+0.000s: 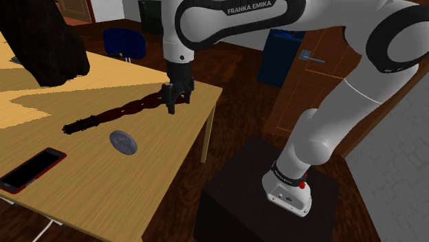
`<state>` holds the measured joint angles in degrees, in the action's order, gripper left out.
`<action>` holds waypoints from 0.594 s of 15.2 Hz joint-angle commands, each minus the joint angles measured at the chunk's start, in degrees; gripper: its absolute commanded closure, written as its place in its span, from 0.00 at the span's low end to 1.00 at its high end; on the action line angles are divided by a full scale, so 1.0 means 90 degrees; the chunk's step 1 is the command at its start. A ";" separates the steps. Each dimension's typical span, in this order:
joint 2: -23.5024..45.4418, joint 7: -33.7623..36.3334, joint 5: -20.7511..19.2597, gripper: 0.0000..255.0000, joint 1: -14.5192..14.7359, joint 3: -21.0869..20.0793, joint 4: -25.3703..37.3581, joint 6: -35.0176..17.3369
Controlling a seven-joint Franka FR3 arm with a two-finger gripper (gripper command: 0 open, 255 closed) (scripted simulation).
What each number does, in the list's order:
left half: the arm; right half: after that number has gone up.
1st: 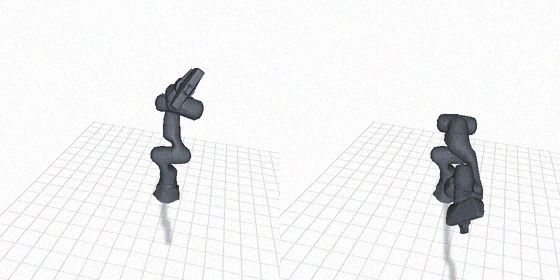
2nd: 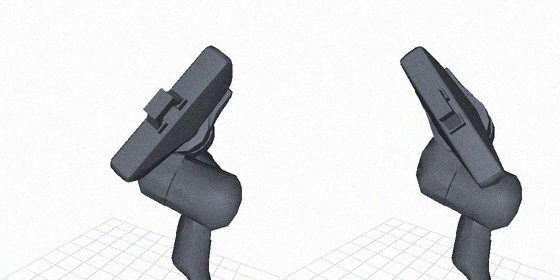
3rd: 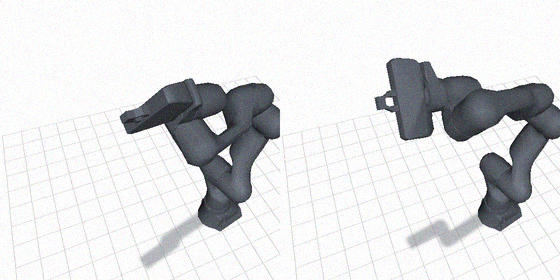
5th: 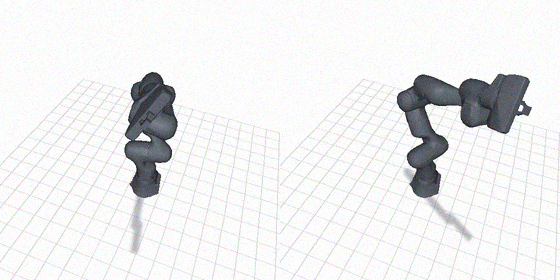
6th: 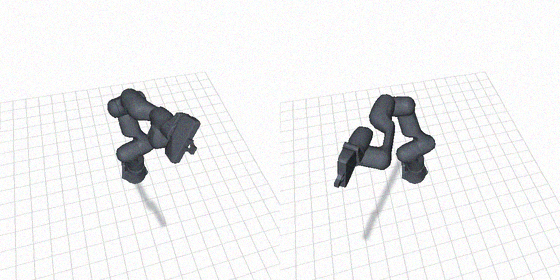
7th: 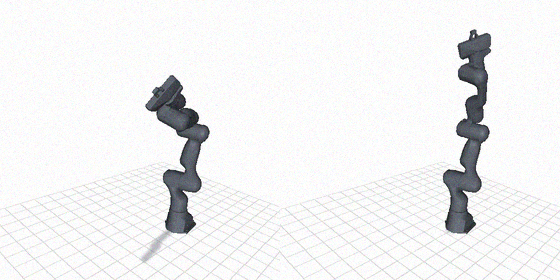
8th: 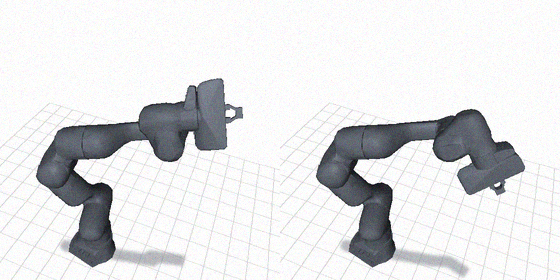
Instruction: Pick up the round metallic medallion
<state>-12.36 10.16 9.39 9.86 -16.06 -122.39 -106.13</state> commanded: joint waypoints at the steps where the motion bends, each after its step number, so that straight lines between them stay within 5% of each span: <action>1: 0.0444 0.0143 -0.0109 0.00 0.0075 -0.0165 0.0306 -0.0199; 9: 0.2193 0.0798 -0.0847 0.00 0.0517 -0.0655 0.1796 -0.0586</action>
<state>4.42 16.26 3.10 13.79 -21.40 -108.69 -110.83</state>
